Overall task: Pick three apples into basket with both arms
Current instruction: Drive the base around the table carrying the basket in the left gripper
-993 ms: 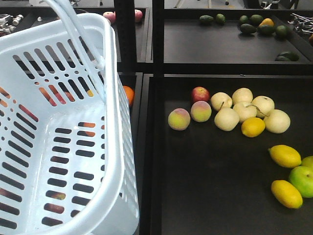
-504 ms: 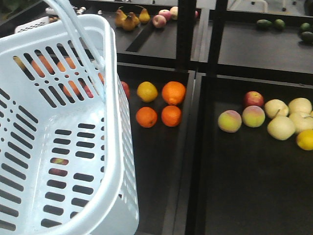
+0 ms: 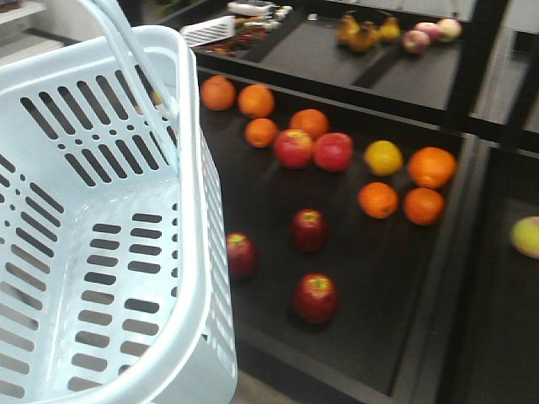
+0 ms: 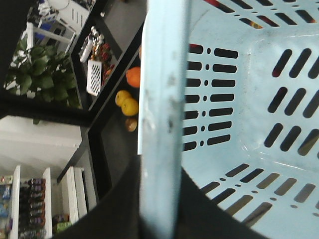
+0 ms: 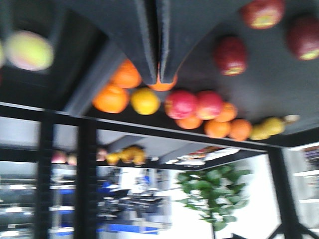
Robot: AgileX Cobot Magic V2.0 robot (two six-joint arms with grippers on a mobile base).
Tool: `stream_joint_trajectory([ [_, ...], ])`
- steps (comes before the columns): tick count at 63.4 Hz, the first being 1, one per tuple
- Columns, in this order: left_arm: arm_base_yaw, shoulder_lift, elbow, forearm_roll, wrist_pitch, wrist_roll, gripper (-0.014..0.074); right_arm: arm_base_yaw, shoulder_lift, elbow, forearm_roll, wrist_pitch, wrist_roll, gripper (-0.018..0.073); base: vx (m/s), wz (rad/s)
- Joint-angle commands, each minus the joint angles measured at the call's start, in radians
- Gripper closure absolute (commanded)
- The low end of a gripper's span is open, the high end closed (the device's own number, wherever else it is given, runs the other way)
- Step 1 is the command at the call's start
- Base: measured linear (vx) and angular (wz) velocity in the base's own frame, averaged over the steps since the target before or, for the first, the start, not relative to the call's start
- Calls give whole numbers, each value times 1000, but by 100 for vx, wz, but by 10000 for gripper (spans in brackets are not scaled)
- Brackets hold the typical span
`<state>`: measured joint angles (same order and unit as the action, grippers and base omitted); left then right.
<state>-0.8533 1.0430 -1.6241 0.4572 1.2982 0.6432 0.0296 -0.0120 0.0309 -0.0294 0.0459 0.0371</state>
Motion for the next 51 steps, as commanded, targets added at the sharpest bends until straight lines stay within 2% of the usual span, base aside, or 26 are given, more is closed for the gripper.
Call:
stream_joint_trajectory([
  [1,-2,-14,-29,27,-50,-22,603,-7,-1,11,-2,-74,-8,568,-8,64],
  [51,-2,-14,-29,27,-50,-22,603,-7,-1,11,-2,-74,-8,568,-8,57],
])
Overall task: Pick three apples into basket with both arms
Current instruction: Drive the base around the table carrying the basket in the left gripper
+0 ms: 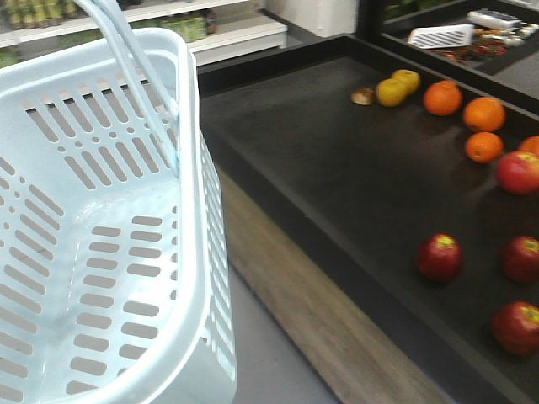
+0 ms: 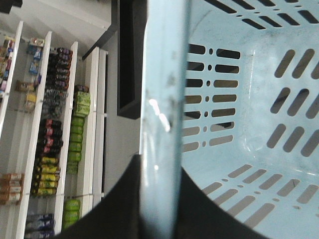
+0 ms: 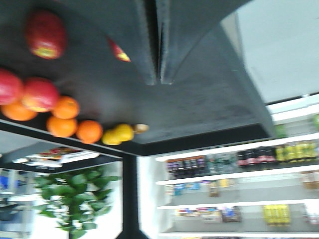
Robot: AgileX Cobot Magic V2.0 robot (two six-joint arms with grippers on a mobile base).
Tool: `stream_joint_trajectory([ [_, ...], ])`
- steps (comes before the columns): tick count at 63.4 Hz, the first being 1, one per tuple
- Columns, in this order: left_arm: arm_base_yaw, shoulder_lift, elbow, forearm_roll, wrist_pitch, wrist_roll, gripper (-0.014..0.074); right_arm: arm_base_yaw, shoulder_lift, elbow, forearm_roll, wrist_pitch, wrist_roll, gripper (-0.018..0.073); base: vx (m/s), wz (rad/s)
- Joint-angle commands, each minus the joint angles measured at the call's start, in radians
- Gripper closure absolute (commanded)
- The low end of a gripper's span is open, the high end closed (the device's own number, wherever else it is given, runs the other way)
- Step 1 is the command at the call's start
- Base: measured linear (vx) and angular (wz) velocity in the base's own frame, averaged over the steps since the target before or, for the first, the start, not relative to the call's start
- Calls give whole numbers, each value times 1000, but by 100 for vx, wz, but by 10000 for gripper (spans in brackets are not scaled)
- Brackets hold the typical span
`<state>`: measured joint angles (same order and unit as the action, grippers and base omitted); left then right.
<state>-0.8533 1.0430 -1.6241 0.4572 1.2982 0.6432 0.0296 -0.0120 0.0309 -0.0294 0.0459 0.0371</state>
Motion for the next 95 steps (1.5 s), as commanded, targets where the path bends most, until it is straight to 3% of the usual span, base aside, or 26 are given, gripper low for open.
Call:
stream_joint_trajectory([
  [1,-2,-14,-29,27,-50,-22,603,-7,-1,11,-2,-74,-8,568,-6,51],
  [95,-2,-14,-29,27,-50,-22,603,-7,-1,11,-2,-74,-8,568,4,39],
])
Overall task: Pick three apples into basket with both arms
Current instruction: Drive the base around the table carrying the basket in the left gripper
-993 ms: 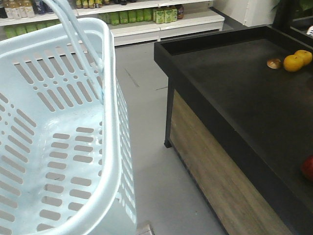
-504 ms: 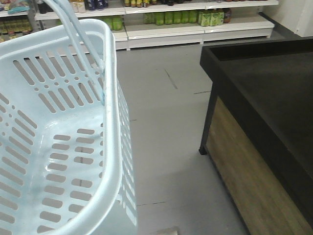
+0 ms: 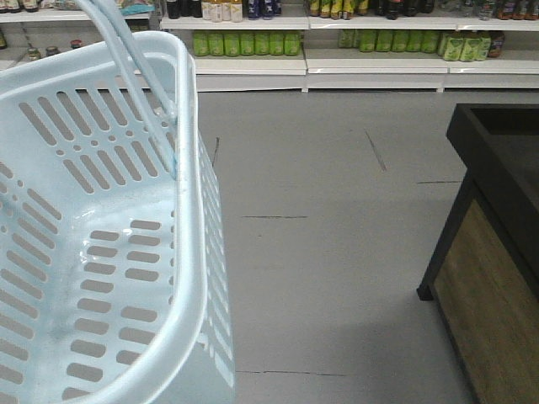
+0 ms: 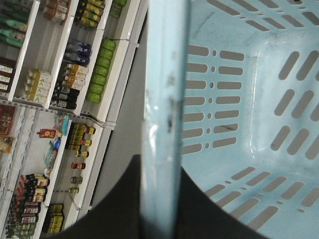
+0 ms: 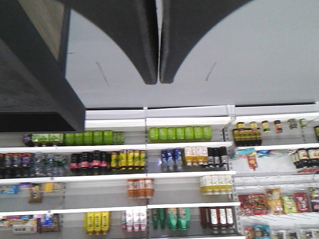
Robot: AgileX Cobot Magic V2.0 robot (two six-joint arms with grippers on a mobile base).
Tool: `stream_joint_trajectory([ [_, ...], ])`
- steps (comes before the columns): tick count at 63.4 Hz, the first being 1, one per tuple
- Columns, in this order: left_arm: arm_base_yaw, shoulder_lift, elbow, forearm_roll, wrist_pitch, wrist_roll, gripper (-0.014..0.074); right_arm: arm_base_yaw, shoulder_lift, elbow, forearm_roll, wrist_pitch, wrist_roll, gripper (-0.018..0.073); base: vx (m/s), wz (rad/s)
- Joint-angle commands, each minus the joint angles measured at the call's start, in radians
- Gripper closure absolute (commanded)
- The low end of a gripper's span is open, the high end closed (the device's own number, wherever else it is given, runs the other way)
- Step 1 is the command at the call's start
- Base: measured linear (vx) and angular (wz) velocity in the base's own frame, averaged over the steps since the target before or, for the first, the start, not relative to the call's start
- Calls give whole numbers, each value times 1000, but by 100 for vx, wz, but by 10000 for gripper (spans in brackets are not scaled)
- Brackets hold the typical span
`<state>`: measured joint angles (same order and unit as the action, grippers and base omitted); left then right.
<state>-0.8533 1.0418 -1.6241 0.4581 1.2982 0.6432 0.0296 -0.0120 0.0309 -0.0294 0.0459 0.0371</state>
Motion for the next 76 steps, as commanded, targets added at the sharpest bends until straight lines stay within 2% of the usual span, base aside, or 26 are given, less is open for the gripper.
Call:
stream_joint_trajectory([
  [1,-2,-13,-29,26,-50,-22,603,-7,-1,11,-2,-74,-8,568,12,32],
  [33,-2,-13,-29,26,-50,-22,603,-7,-1,11,-2,-74,-8,568,13,16],
  [76,-2,-13,-29,26,-50,-22,603,-7,-1,11,-2,-74,-8,568,17,-2],
])
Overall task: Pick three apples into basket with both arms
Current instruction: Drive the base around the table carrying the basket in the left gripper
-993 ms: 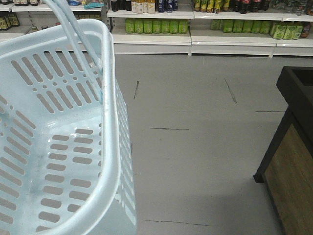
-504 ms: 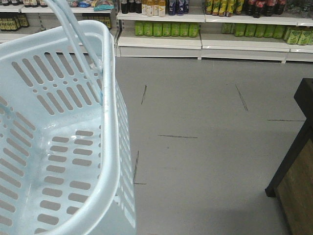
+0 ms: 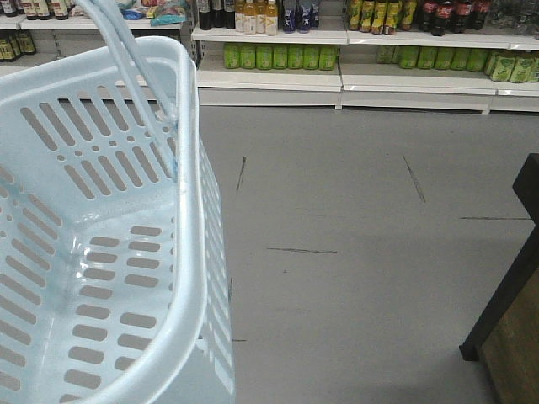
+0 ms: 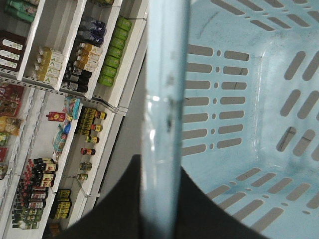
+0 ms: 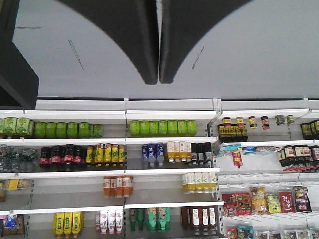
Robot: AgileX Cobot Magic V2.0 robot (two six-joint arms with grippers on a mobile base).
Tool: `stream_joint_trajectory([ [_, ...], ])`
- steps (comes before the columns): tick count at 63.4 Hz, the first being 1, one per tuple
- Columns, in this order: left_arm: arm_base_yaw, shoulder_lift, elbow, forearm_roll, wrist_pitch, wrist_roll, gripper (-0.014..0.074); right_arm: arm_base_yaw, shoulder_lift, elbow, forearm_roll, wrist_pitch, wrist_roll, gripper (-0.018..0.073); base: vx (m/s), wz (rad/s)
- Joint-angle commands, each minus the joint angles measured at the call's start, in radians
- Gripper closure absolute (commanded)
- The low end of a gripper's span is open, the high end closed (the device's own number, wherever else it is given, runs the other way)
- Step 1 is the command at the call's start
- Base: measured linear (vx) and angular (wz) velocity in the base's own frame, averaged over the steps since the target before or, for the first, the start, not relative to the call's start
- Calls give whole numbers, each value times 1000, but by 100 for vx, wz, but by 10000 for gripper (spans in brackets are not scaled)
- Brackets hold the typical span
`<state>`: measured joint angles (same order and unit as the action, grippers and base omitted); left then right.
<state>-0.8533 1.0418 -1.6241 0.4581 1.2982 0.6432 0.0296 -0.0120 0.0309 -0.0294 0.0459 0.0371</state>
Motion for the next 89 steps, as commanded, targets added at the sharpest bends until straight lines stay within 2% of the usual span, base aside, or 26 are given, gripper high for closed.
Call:
stream_joint_trajectory([
  [1,-2,-13,-29,26,-50,-22,603,-7,-1,11,-2,-74,-8,568,18,-4],
  [62,-2,-13,-29,26,-50,-22,603,-7,-1,11,-2,-74,-8,568,19,-4],
  [74,-2,-13,-29,26,-50,-22,603,65,-1,11,-2,-73,-8,568,8,-18],
  [89,-2,-13,-29,26,-50,-22,603,74,-1,11,-2,-73,-8,568,1,-4],
])
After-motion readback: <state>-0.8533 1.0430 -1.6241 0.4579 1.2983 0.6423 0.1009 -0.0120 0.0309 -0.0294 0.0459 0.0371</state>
